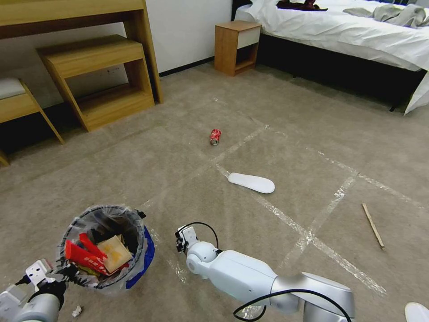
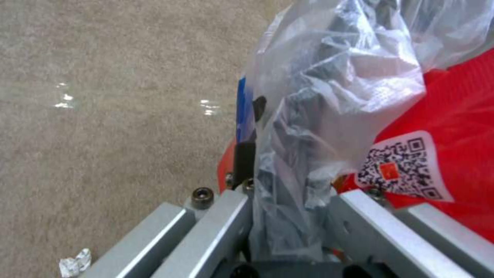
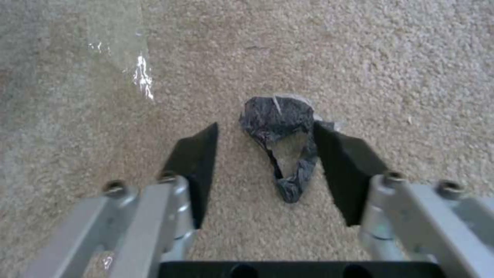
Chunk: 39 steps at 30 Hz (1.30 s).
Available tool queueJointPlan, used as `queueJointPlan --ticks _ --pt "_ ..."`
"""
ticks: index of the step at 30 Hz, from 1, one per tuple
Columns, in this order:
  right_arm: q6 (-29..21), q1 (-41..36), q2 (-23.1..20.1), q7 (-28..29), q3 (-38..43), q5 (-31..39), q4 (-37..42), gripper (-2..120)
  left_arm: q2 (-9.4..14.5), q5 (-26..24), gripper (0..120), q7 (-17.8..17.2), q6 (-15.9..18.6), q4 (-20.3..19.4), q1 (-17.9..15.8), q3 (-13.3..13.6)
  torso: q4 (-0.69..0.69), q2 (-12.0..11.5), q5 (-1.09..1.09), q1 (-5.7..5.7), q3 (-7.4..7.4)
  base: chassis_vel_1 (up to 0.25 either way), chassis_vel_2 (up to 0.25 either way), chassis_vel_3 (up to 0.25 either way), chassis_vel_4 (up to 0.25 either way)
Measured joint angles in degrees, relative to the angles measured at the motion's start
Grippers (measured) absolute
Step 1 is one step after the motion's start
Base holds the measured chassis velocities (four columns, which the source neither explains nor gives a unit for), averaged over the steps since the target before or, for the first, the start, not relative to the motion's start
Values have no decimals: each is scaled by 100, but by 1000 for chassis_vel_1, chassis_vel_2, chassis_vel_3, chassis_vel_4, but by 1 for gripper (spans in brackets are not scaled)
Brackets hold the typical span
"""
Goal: Pick up the trash bin and place the garbage on the floor into it.
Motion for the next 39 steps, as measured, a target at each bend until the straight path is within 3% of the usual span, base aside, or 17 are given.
queueJointPlan --ticks 5,10,12,21,29,35,39 --pt "41 5 70 -73 -2 -47 -129 77 -3 0 1 13 -25 8 23 -26 0 0 0 0 0 0 0 0 0" --pt "109 5 130 -155 -2 -108 -263 93 -13 5 1 25 -40 18 49 -33 0 0 0 0 0 0 0 0 0" --pt "128 5 141 -170 -1 -125 -292 93 -12 5 1 26 -42 18 53 -36 0 0 0 0 0 0 0 0 0" --pt "156 3 172 -210 12 -179 -394 90 -5 1 1 28 -44 18 54 -43 0 0 0 0 0 0 0 0 0" --pt "200 3 220 -267 38 -236 -536 78 -26 1 1 28 -50 -6 60 -43 0 0 0 0 0 0 0 0 0" --pt "325 -33 282 -353 39 -351 -662 62 -57 6 1 28 -59 -29 70 -39 0 0 0 0 0 0 0 0 0" --pt "352 -45 309 -386 40 -411 -719 61 -57 8 1 28 -66 -30 73 -39 0 0 0 0 0 0 0 0 0"
